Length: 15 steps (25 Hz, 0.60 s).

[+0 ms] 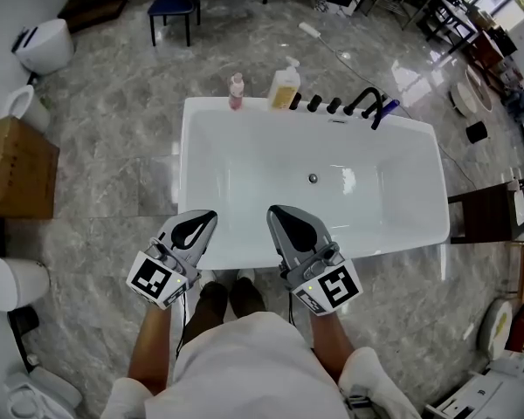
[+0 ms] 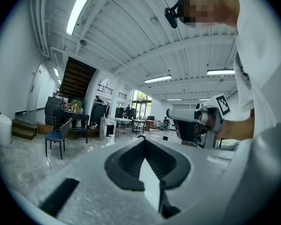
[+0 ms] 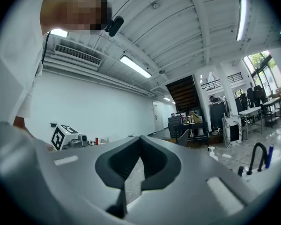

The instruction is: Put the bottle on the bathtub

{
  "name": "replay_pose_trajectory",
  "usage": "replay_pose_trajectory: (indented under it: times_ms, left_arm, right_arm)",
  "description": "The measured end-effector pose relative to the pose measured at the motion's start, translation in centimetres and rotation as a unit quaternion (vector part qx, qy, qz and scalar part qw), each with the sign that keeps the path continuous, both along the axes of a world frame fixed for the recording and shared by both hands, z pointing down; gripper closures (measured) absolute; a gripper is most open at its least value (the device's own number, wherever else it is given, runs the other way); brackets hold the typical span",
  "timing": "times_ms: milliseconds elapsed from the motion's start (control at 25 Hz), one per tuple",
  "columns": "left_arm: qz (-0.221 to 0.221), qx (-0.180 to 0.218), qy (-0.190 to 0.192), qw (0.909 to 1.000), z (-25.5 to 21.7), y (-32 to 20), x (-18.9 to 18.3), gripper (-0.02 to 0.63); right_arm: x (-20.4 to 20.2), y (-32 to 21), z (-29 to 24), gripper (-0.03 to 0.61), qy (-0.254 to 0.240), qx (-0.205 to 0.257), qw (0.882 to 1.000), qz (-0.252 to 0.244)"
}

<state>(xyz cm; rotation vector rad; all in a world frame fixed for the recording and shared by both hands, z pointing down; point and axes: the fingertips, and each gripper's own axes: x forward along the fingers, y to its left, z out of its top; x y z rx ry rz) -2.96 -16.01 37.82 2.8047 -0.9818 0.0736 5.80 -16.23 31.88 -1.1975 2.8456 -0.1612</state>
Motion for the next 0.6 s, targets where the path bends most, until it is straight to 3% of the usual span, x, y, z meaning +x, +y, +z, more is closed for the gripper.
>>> replay_pose_trajectory:
  times_ms: [600]
  left_arm:
    - [0.001,-0.003,0.007,1.0000,0.0,-0.9,-0.1,0.615]
  right_arm:
    - [0.4,-0.5,1.1,0.575,0.009,-0.007,1.000,0.011]
